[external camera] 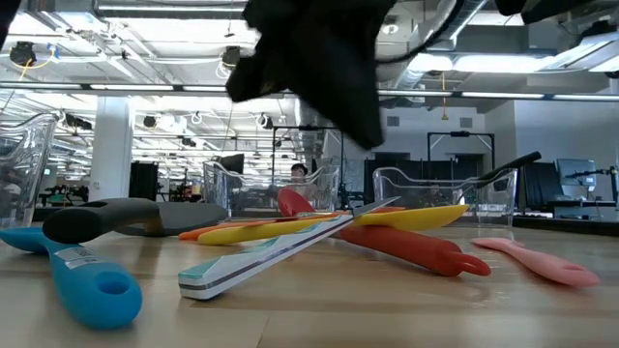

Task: Pick & Place Kitchen Items
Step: Put the blue patterned table knife into the top left transparent bin

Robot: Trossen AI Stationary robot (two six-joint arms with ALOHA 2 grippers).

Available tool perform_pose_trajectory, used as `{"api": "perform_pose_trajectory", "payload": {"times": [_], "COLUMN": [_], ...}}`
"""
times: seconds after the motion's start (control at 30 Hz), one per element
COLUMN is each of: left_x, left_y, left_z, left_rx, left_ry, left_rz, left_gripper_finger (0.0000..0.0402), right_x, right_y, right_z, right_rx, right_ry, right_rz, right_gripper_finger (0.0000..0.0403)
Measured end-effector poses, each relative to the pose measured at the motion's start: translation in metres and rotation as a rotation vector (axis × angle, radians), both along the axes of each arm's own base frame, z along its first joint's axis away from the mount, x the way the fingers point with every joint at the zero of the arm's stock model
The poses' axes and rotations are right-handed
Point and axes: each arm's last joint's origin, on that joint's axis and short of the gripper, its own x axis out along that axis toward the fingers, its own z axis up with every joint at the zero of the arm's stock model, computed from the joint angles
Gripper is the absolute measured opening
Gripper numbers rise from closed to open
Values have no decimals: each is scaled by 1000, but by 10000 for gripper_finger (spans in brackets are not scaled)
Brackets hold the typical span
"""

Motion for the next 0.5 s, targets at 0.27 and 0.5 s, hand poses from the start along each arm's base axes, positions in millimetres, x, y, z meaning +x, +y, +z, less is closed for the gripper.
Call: {"api": "perform_pose_trajectory", "payload": {"times": [0.27, 0.5], "left_x": [-8, -6], "left_y": [10, 13], "left_z": [-23, -14], "left_rx": [-86, -120], "left_ry": [120, 101], "left_rz": [7, 3], "left_gripper_finger": [33, 97], "right_x": [0, 0], "right_y": [0, -1], "right_z": [0, 0], "right_rx": [-3, -3], "right_ry": [4, 4], "right_rz": [0, -4], "right_gripper_finger": [0, 0]}}
